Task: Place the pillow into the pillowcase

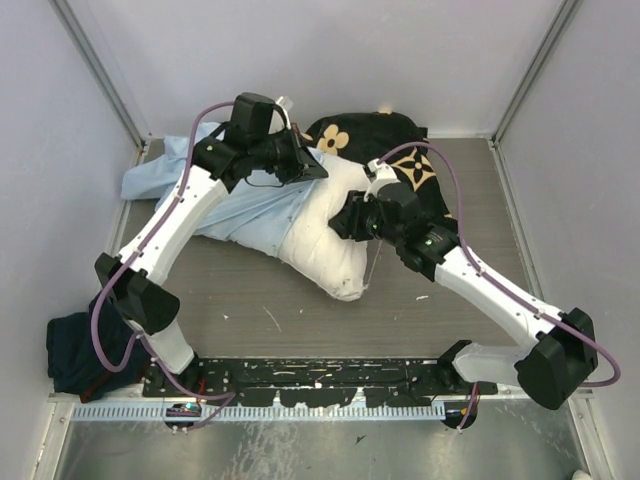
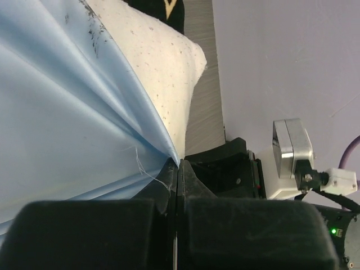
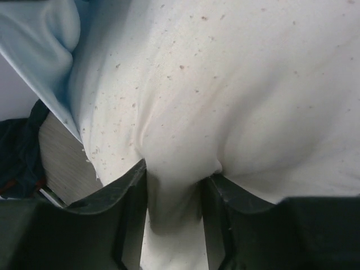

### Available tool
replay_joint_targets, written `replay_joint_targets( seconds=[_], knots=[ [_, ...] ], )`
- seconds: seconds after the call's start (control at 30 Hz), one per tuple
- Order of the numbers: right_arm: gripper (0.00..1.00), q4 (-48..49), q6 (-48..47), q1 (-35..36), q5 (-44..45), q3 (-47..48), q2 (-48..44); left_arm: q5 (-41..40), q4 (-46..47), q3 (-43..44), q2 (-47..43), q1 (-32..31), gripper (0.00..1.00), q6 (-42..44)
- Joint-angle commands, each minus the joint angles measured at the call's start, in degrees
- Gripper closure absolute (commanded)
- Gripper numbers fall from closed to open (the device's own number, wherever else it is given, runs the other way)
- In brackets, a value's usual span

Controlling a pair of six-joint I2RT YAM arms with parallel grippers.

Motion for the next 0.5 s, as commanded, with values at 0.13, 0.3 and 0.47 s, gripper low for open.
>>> replay_joint_targets(
  seconds=[0.13,0.3,0.47],
  knots=[
    [0.42,5.8,1.0,0.1,-0.4,3.1,-6.0,4.2,7.5,14.5,2.1,-0.9,1.00,-6.7],
    [0.34,0.3,-0.9,0.0,4.6,7.7,-10.5,3.7,6.1,21.0,3.1,0.5,1.00,-7.9],
    [0.30,-5.3,-2.4,-0.8,13.0,9.8,-17.9,4.0,7.1,19.8,2.0,2.1,1.00,-9.2]
  ],
)
